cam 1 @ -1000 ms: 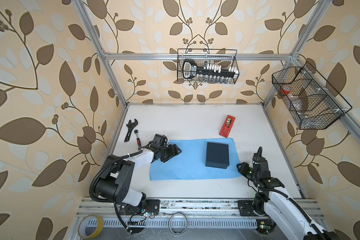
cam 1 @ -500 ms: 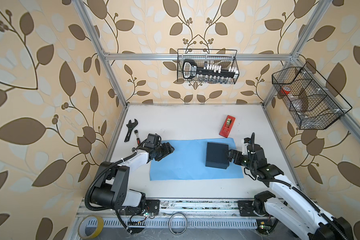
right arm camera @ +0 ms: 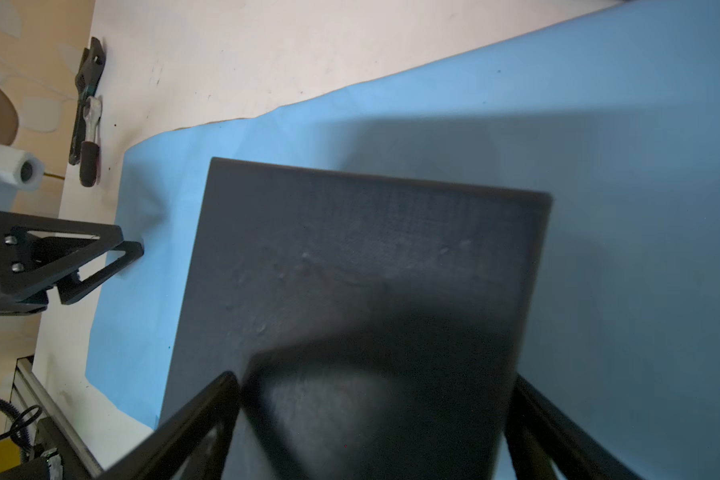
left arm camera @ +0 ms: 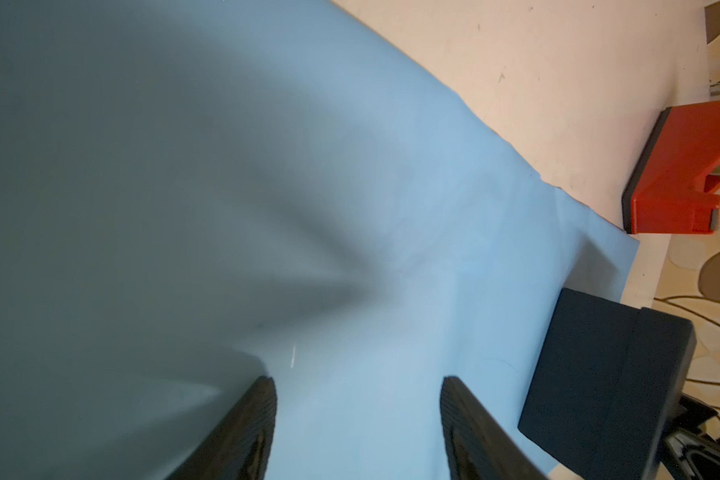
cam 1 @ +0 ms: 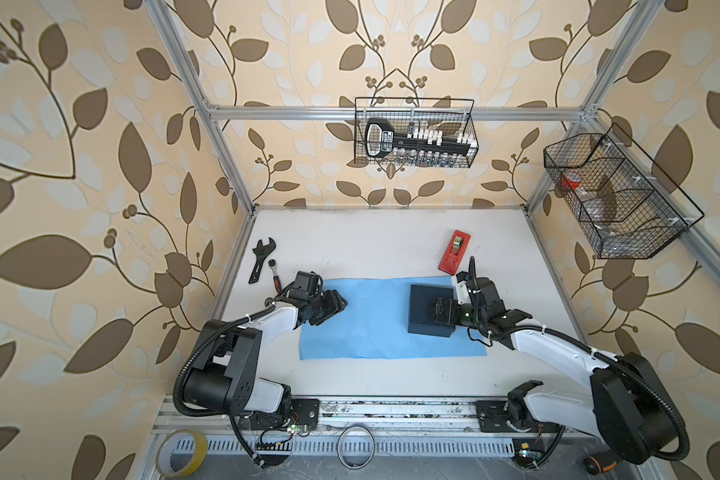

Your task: Wrap the gift box in paper

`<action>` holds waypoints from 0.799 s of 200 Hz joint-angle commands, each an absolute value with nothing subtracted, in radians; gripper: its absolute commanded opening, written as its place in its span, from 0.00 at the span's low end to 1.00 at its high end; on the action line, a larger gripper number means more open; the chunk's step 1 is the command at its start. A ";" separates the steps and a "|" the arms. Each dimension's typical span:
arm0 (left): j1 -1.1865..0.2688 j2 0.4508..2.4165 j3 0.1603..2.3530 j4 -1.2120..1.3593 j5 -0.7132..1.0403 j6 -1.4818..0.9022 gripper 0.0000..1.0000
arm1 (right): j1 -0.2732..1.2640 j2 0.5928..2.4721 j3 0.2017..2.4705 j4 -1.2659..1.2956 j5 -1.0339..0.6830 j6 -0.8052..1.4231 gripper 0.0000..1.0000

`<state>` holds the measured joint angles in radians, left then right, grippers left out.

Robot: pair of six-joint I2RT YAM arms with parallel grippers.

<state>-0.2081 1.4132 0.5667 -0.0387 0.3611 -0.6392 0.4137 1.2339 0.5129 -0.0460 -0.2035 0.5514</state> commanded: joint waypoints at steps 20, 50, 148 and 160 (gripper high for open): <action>-0.206 1.434 0.542 -0.055 0.360 -0.625 0.65 | 0.505 1.296 0.570 0.030 -0.226 0.594 0.95; -0.205 1.426 0.543 -0.064 0.355 -0.622 0.66 | 0.578 1.367 0.618 0.065 -0.204 0.638 0.95; -0.206 1.351 0.582 -0.109 0.352 -0.634 0.77 | 0.687 1.516 0.713 0.147 -0.178 0.718 0.93; -0.206 1.329 0.586 -0.110 0.364 -0.644 0.79 | 0.687 1.508 0.713 0.144 -0.172 0.716 0.93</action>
